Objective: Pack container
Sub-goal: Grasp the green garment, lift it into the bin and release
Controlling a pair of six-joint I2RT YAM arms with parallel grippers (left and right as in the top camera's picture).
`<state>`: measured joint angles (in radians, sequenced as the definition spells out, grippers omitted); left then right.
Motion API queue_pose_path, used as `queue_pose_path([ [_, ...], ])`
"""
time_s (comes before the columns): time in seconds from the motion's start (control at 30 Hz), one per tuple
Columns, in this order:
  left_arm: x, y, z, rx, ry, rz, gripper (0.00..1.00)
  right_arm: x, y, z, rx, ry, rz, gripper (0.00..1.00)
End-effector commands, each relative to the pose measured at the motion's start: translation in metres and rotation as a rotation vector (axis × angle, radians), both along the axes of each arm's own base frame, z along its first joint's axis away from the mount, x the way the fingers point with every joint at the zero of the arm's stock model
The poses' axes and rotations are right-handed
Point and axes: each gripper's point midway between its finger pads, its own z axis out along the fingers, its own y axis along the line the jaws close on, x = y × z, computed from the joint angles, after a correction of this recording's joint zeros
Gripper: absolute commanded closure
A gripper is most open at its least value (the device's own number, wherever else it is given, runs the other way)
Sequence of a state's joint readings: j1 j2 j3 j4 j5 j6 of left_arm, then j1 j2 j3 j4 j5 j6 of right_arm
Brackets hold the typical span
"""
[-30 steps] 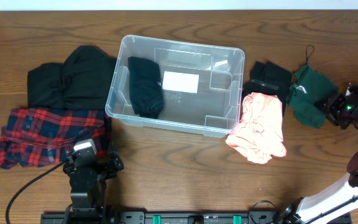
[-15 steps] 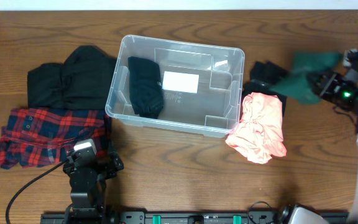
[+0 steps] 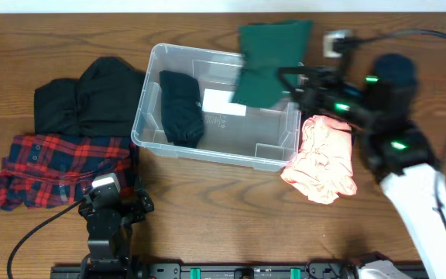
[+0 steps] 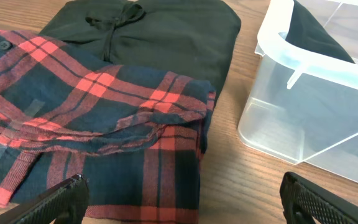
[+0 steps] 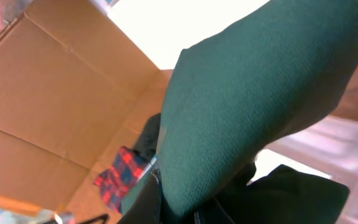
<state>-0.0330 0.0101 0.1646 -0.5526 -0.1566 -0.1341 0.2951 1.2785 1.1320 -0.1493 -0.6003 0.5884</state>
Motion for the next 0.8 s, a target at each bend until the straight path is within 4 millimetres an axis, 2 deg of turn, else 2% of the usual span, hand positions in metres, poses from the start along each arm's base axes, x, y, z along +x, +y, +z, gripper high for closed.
queue_pose_path([
  [0.0,0.000,0.001,-0.006,0.002,0.008,0.002,0.02,0.023,0.030,-0.031,0.059,0.162,-0.107,0.94],
  [0.13,0.000,0.001,-0.006,0.002,0.008,0.002,0.02,0.045,0.066,-0.074,0.098,0.267,-0.151,0.94],
  [0.23,0.000,0.001,-0.006,0.002,0.008,0.002,0.02,0.056,0.086,-0.105,0.123,0.329,-0.154,0.94],
  [0.47,0.000,0.001,-0.006,0.002,0.008,0.002,0.02,0.065,0.108,-0.166,0.143,0.482,-0.167,0.94],
  [0.53,0.000,0.001,-0.006,0.002,0.008,0.002,0.02,0.062,0.110,-0.181,0.115,0.506,-0.165,0.88],
  [0.67,0.000,0.001,-0.006,0.002,0.008,0.002,0.02,0.049,0.107,-0.209,0.005,0.550,-0.157,0.56],
  [0.77,0.000,0.001,-0.006,0.002,0.008,0.002,0.02,0.043,0.099,-0.218,-0.077,0.540,-0.139,0.50],
])
